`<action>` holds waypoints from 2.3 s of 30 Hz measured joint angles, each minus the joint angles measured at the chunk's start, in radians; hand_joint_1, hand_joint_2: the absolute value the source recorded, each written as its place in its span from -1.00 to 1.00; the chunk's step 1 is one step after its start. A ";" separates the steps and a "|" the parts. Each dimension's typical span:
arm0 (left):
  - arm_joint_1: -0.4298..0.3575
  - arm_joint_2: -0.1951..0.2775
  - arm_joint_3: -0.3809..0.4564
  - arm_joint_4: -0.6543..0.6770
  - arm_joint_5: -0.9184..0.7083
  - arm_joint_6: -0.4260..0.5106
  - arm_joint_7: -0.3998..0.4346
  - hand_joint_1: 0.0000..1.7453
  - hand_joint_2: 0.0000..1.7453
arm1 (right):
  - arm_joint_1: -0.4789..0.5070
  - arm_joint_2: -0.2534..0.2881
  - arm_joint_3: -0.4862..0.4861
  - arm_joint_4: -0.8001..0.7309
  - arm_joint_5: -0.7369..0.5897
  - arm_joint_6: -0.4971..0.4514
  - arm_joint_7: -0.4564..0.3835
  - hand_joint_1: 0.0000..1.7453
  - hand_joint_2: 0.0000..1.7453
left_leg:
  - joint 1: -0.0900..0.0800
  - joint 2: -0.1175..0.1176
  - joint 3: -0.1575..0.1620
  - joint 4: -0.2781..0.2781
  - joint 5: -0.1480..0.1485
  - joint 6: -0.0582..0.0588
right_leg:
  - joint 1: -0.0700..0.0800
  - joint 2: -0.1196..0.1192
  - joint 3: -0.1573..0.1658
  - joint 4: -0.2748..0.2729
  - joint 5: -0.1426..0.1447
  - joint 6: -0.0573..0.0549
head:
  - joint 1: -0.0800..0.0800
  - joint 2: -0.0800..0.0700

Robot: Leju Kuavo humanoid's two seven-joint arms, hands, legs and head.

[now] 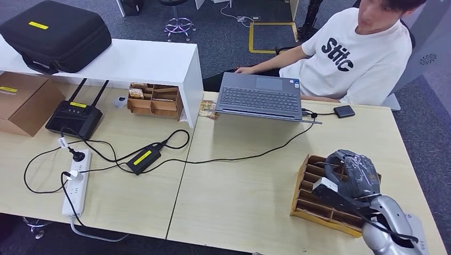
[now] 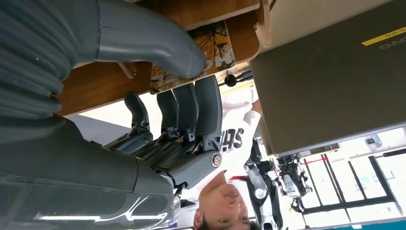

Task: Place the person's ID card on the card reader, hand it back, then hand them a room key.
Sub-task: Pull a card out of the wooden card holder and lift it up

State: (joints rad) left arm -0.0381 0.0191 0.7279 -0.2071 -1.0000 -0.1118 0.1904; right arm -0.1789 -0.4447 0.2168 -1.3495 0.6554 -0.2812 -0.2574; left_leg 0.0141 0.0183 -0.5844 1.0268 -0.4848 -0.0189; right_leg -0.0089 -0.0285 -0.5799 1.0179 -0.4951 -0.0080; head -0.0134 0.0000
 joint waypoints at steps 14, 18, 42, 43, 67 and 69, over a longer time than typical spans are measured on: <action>0.000 0.001 0.004 0.000 -0.019 0.000 0.000 -1.00 1.00 | -0.038 -0.013 -0.074 -0.140 -0.039 -0.042 -0.037 1.00 1.00 | 0.000 0.000 0.000 0.000 0.000 0.000 | 0.000 0.000 0.000 0.000 0.000 0.000 | 0.000 0.000; 0.000 0.000 0.008 0.000 -0.024 -0.001 -0.001 -1.00 1.00 | -0.081 -0.027 -0.100 -0.209 -0.057 -0.036 -0.038 1.00 1.00 | 0.000 0.000 0.000 0.000 0.000 0.000 | 0.000 0.000 0.000 0.000 0.000 0.000 | 0.000 0.000; -0.043 -0.002 0.009 0.000 -0.132 -0.034 0.013 -1.00 1.00 | -0.826 0.273 0.402 0.337 0.094 0.199 0.197 -0.75 1.00 | 0.001 0.002 0.000 0.000 0.005 -0.004 | 0.001 0.003 -0.002 0.005 0.003 -0.003 | 0.000 0.000; -0.045 -0.003 0.009 0.000 -0.132 -0.035 0.013 -1.00 1.00 | -0.835 0.284 0.414 0.361 0.094 0.201 0.197 -1.00 1.00 | 0.001 0.002 -0.001 0.000 0.005 -0.004 | 0.001 0.003 -0.002 0.004 0.003 -0.003 | 0.000 0.000; -0.022 -0.004 0.009 0.000 -0.130 -0.024 0.000 -1.00 1.00 | -0.835 0.150 0.387 0.420 0.035 0.108 0.175 -1.00 1.00 | 0.000 0.001 -0.001 0.001 0.005 -0.003 | 0.000 0.002 -0.002 0.003 0.003 -0.003 | 0.000 0.000; -0.022 -0.003 0.009 0.000 -0.130 -0.024 0.000 -1.00 1.00 | -0.831 0.138 0.374 0.411 0.034 0.108 0.172 -1.00 1.00 | 0.000 0.001 -0.001 0.001 0.005 -0.003 | 0.000 0.002 -0.002 0.003 0.003 -0.003 | 0.000 0.000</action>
State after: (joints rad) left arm -0.0598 0.0156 0.7370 -0.2071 -1.1296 -0.1358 0.1904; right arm -1.0103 -0.3068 0.5908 -0.9383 0.6898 -0.1732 -0.0850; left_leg 0.0143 0.0191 -0.5850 1.0274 -0.4803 -0.0223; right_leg -0.0089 -0.0267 -0.5823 1.0209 -0.4923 -0.0109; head -0.0134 0.0000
